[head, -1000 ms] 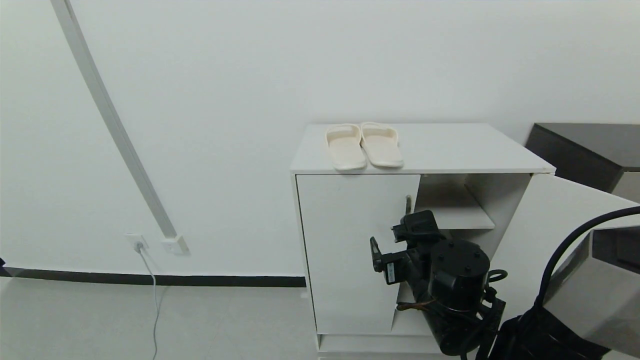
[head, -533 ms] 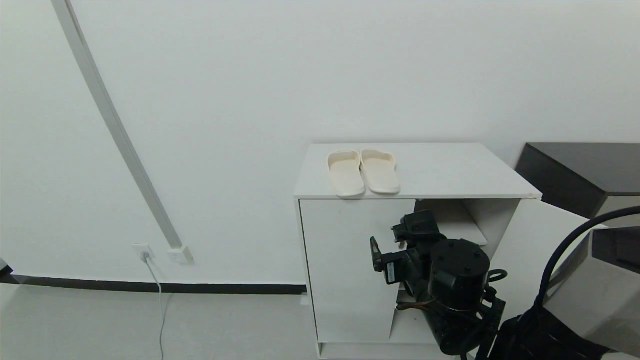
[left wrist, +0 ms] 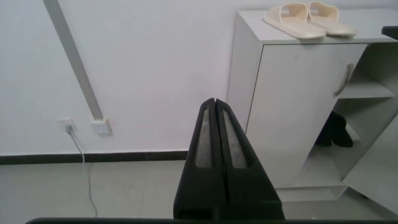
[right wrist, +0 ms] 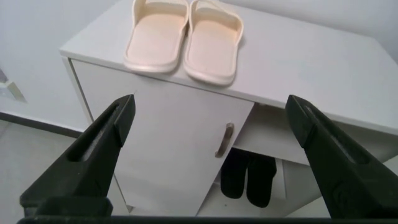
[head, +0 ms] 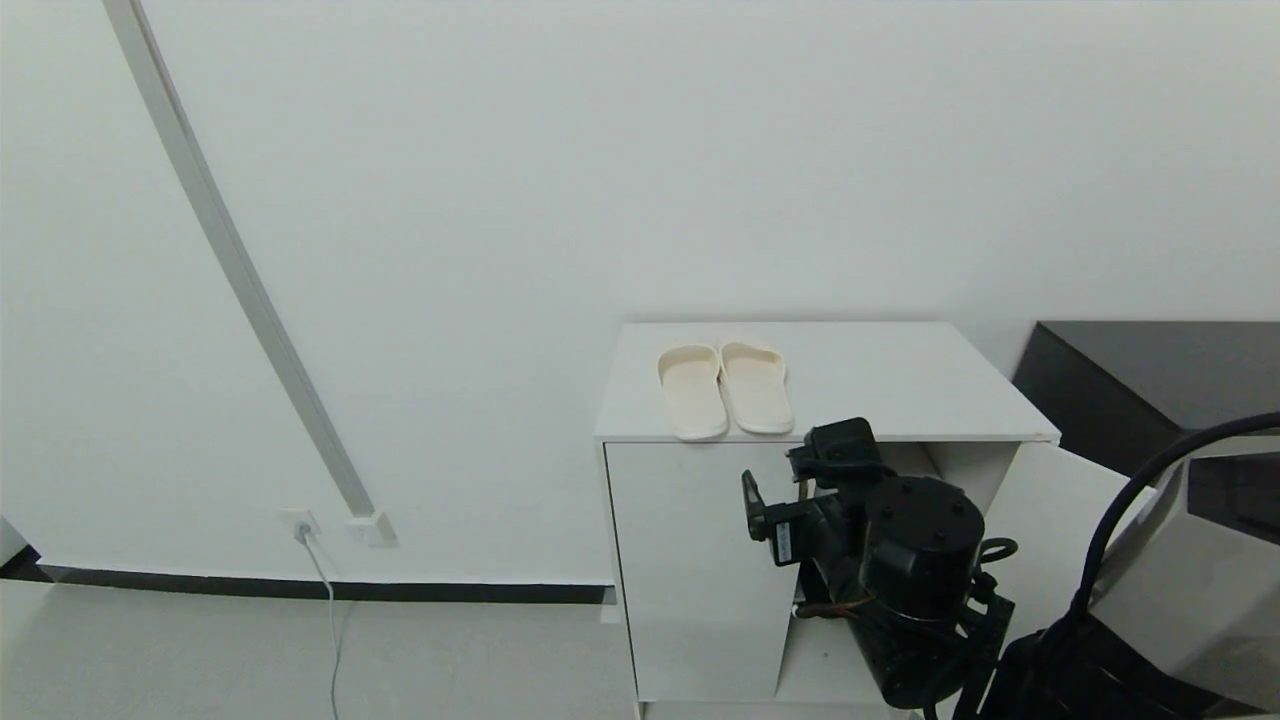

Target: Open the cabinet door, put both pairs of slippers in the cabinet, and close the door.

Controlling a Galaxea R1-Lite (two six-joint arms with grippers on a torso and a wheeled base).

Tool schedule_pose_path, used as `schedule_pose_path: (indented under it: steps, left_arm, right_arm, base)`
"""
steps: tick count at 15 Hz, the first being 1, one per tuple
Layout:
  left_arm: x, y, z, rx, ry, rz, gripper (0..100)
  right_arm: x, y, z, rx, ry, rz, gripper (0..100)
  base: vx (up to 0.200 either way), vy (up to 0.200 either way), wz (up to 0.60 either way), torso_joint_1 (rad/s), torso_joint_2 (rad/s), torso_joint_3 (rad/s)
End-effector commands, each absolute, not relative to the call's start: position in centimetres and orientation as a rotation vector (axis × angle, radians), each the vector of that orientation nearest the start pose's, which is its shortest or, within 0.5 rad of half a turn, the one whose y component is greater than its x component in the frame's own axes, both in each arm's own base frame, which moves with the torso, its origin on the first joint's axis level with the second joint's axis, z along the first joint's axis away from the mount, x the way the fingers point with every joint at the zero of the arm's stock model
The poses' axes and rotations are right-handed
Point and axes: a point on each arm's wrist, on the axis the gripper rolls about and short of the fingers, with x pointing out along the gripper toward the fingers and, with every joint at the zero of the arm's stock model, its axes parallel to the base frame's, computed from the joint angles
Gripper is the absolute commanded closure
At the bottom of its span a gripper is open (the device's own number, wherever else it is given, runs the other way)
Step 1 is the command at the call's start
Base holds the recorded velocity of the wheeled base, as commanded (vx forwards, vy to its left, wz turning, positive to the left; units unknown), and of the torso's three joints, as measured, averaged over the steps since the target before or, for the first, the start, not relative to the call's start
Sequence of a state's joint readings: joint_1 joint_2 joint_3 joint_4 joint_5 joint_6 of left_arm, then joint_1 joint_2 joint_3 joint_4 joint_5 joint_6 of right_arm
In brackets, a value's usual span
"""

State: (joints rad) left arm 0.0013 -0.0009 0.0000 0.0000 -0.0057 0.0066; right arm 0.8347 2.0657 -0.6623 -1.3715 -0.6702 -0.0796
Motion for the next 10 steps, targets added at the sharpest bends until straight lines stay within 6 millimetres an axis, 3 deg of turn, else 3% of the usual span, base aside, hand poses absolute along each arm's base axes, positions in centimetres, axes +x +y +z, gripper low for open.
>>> schedule_pose_path:
  steps: [1,8,10]
  left_arm:
    - [-2.3,0.0,7.5,0.008,0.0,-0.005,100]
    - [-2.3,0.0,7.5,0.008,0.0,-0.003,100]
    - [-2.3,0.0,7.5,0.011,0.0,-0.003,100]
  right_arm:
    - [24.1,24.5,10.2,-0.098,0.014,0.165,0]
    - [24.7,24.1,9.7,-0.108,0.026,0.156,0]
    - [24.9,24.3,9.0,-0.114,0.032,0.176,0]
  base:
    - [0.0,0.0,0.0,0.183,-0.41,-0.227]
    - [0.0,0.0,0.0,0.173,-0.36,-0.2]
    - [0.0,0.0,0.0,0.036,-0.07,-0.039]
